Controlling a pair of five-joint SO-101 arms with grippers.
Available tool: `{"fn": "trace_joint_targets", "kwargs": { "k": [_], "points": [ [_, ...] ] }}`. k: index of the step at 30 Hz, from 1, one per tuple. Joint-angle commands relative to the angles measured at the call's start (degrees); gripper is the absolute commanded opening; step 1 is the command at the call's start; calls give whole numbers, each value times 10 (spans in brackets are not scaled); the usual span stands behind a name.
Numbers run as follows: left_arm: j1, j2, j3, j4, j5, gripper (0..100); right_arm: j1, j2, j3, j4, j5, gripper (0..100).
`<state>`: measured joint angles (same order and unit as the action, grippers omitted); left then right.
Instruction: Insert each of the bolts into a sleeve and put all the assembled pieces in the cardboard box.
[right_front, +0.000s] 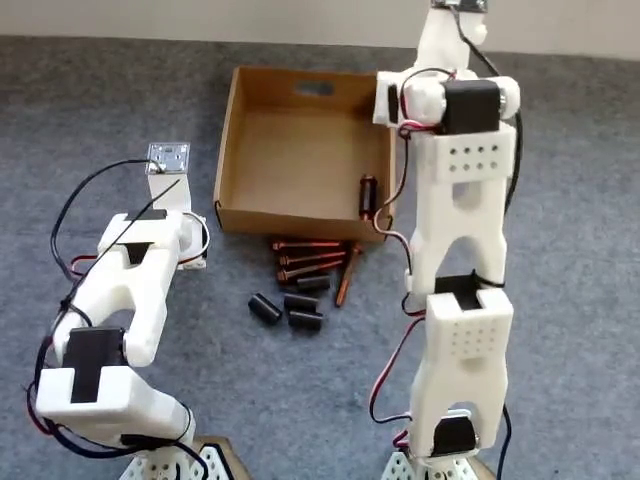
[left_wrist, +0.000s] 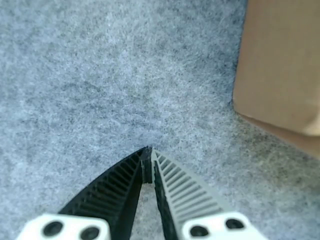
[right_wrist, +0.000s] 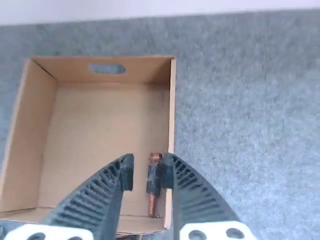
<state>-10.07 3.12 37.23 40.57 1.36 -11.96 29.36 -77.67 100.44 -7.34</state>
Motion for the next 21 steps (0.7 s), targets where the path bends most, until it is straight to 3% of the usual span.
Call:
{"fn": "trace_joint_targets", "kwargs": {
  "k": [1,7,11,17,21],
  "points": [
    [7,-1,-18,-8,-4,10,-19,-109,49,8,-4,92],
    [7,-1,-18,-8,-4,10,-73,-343,365,-1,-3,92],
    [7,-1,-18,-7,-4,10,-75,-457,616,-80,0,92],
    [7,-1,-18,-6,-4,10,-124,-607,990,-255,106,92],
    [3,-1,-19,-6,-4,10,-169,-693,1164,-353,163,92]
  ]
}}
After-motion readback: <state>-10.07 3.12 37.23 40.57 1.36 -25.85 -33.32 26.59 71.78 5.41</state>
